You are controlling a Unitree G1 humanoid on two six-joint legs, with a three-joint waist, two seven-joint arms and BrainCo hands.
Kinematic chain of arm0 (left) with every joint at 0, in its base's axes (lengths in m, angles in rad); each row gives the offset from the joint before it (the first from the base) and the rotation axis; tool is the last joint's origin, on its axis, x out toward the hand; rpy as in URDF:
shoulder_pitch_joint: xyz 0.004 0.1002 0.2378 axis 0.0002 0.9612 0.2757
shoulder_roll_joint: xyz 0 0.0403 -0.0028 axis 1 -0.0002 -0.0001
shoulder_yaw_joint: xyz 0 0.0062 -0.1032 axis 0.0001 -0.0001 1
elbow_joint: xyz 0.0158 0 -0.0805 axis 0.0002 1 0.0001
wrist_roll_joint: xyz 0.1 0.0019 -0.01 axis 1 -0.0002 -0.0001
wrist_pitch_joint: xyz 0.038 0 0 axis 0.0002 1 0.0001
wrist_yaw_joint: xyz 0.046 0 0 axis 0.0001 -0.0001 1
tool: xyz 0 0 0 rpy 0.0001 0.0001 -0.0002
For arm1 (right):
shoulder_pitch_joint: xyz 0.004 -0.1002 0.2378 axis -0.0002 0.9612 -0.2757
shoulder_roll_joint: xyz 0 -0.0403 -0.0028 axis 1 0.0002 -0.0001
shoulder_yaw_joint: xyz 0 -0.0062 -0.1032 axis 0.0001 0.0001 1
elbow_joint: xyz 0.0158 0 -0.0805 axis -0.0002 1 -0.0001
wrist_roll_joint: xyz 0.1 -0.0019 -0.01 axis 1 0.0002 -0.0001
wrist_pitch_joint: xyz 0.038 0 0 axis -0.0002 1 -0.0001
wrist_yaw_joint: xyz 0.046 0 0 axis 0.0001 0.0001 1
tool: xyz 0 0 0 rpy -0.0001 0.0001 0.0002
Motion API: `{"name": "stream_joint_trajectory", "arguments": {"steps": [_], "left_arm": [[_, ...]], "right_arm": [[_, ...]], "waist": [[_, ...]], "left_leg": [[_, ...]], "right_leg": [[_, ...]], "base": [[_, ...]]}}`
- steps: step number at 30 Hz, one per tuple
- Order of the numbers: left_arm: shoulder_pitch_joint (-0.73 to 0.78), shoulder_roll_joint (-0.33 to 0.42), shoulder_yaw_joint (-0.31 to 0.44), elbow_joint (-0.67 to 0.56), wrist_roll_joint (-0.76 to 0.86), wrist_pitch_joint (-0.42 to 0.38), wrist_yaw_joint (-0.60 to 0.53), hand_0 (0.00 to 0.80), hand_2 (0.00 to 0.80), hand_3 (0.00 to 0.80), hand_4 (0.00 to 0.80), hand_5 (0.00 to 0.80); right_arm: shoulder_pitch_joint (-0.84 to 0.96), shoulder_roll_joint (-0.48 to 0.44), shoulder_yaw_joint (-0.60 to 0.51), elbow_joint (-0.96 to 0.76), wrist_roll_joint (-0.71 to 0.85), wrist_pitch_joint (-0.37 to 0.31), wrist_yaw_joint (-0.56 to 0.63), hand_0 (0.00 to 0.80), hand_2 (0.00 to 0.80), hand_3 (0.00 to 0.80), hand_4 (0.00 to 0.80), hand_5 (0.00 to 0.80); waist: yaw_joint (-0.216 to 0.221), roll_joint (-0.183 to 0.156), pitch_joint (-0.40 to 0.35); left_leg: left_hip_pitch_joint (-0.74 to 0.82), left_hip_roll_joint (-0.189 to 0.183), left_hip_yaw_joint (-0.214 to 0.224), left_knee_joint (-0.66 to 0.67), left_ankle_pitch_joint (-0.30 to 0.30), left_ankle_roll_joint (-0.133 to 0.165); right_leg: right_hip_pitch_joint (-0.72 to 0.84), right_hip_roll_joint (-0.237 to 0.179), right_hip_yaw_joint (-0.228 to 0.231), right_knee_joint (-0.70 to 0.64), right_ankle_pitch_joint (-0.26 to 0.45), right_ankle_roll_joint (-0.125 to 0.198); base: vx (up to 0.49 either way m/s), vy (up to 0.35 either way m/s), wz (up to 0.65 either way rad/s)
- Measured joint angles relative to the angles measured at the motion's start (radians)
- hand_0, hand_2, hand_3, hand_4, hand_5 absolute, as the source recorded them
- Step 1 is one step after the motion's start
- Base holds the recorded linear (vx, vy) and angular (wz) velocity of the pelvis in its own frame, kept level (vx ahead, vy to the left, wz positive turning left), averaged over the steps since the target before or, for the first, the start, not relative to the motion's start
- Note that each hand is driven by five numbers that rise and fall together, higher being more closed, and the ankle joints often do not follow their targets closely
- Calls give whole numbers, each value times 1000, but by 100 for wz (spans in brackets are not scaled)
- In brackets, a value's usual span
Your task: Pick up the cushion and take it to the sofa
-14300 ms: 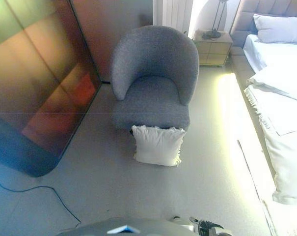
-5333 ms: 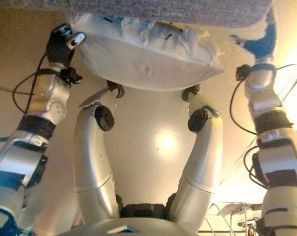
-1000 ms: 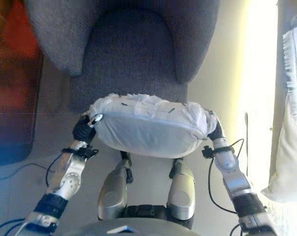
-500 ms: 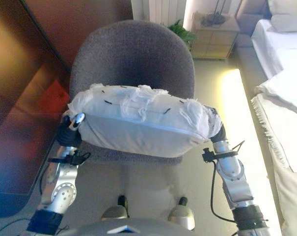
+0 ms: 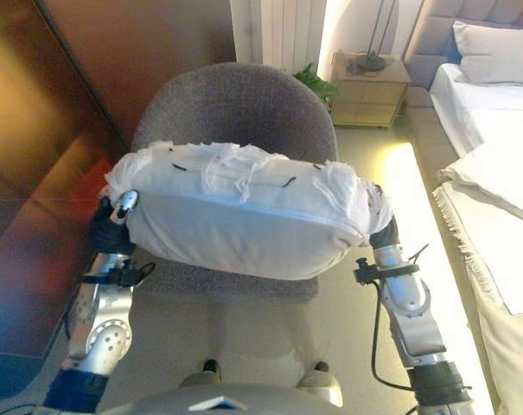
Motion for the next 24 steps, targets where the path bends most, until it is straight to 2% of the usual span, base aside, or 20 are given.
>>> {"name": "stream_joint_trajectory", "arguments": {"steps": [2,5,6,7,8,9,10,11,12,13,14,15,16,17,18,19,21,22,23,24], "left_arm": [[7,1,9,0,0,-3,6,800,800,800,800,800],[8,2,13,1,-2,-17,14,800,800,800,800,800],[8,2,14,2,-3,-23,14,800,800,800,800,800],[8,0,15,5,-4,-26,14,800,800,800,800,800],[16,-3,15,6,-4,-30,15,800,800,800,800,800],[26,-9,12,6,-3,-32,15,800,800,800,800,800],[28,-15,9,5,-2,-32,15,800,800,800,800,800],[25,-24,6,4,0,-32,16,800,800,800,800,800],[18,-35,7,3,1,-34,19,800,800,800,800,800],[16,-36,11,-1,0,-37,35,800,800,800,800,800],[19,-30,10,-2,0,-43,60,800,800,800,800,800],[17,-21,12,-2,0,-49,81,800,800,800,800,800],[11,-21,13,3,0,-53,93,800,800,800,800,800],[14,-17,17,3,0,-55,99,800,800,800,800,800],[20,-14,17,1,0,-57,101,800,800,800,800,800],[19,-19,16,-1,0,-61,101,800,800,800,800,800],[20,-30,16,-1,0,-66,101,800,800,800,800,800],[21,-34,16,-1,-1,-69,101,800,800,800,800,800],[21,-35,16,-1,-1,-77,101,800,800,800,800,800],[21,-32,18,-1,-1,-90,101,800,800,800,800,800]], "right_arm": [[-3,-6,12,1,10,0,15,800,800,800,800,800],[-3,-5,25,3,21,-1,35,800,800,800,800,800],[-2,-4,31,3,24,-1,35,800,800,800,800,800],[-1,-3,36,5,27,-1,36,800,800,800,800,800],[-4,-6,43,6,28,-2,35,800,800,800,800,800],[-4,-6,47,5,30,-9,32,800,800,800,800,800],[-5,-19,46,2,31,-20,26,800,800,800,800,800],[-8,-37,48,-3,31,-31,11,800,800,800,800,800],[-23,-40,54,5,28,-42,-2,800,800,800,800,800],[-39,-31,69,9,25,-38,-14,800,800,800,800,800],[-38,-28,98,9,22,-36,-26,800,800,800,800,800],[-40,-30,117,9,18,-36,-29,800,800,800,800,800],[-44,-32,123,13,17,-36,-32,800,800,800,800,800],[-43,-17,129,21,18,-34,-33,800,800,800,800,800],[-40,-3,133,23,17,-32,-33,800,800,800,800,800],[-47,-5,127,21,18,-32,-33,800,800,800,800,800],[-76,-26,125,22,18,-30,-33,800,800,800,800,800],[-82,-34,127,22,18,-29,-33,800,800,800,800,800],[-83,-40,128,22,18,-29,-32,800,800,800,800,800],[-82,-43,129,22,18,-29,-31,800,800,800,800,800]], "waist": [[11,0,2],[34,-16,34],[47,-32,50],[53,-55,66],[66,-68,76],[70,-72,82],[71,-61,89],[65,-26,96],[76,16,103],[98,26,126],[109,19,134],[120,-7,144],[131,-7,166],[142,-20,184],[152,-41,189],[163,-51,195],[170,-21,210],[185,0,211],[193,12,213],[192,21,212]], "left_leg": [[4,23,19,17,-2,-1],[-12,52,31,126,-15,35],[-39,58,25,191,-9,43],[-50,47,-6,228,12,71],[-70,26,-35,274,10,70],[-88,-23,-76,299,-28,45],[-90,-69,-84,285,-56,36],[-89,-94,-84,238,-98,52],[-76,-97,-95,186,-131,60],[-72,-82,-70,173,-124,53],[-65,-76,-66,174,-121,44],[-55,-83,-65,190,-114,30],[-69,-77,-87,264,-139,19],[-140,-73,-145,379,-150,9],[-166,-95,-192,332,-153,0],[-196,-108,-213,246,-143,9],[-241,-92,-234,114,-108,35],[-256,-74,-235,78,-88,36],[-269,-57,-235,73,-79,28],[-270,-41,-227,81,-75,33]], "right_leg": [[-10,23,19,7,-11,-15],[-23,43,44,51,-29,-46],[-39,33,47,81,-46,-58],[-42,21,57,89,-46,-65],[-41,12,75,88,-43,-71],[-46,-3,93,88,-39,-75],[-60,-6,99,89,-36,-73],[-63,9,98,76,-31,-65],[-82,37,101,99,-27,-63],[-128,39,101,231,-69,-65],[-156,43,97,384,-184,-79],[-132,44,96,426,-262,-91],[-98,56,104,383,-277,-117],[-49,75,134,328,-261,-132],[-27,77,169,285,-244,-130],[-17,77,187,258,-236,-130],[7,104,221,230,-233,-132],[18,116,235,232,-243,-129],[34,124,252,232,-256,-118],[47,123,264,236,-272,-110]], "base": [[-44,-276,-34],[7,-281,-45],[86,-162,-40],[112,-125,-40],[137,-92,-42],[152,-58,-39],[184,-17,-30],[251,27,-34],[315,49,-50],[379,58,-52],[406,58,-35],[410,61,-4],[422,60,18],[434,88,33],[432,108,38],[429,148,18],[409,176,-10],[424,224,-36],[470,268,-50],[473,275,-57]]}}
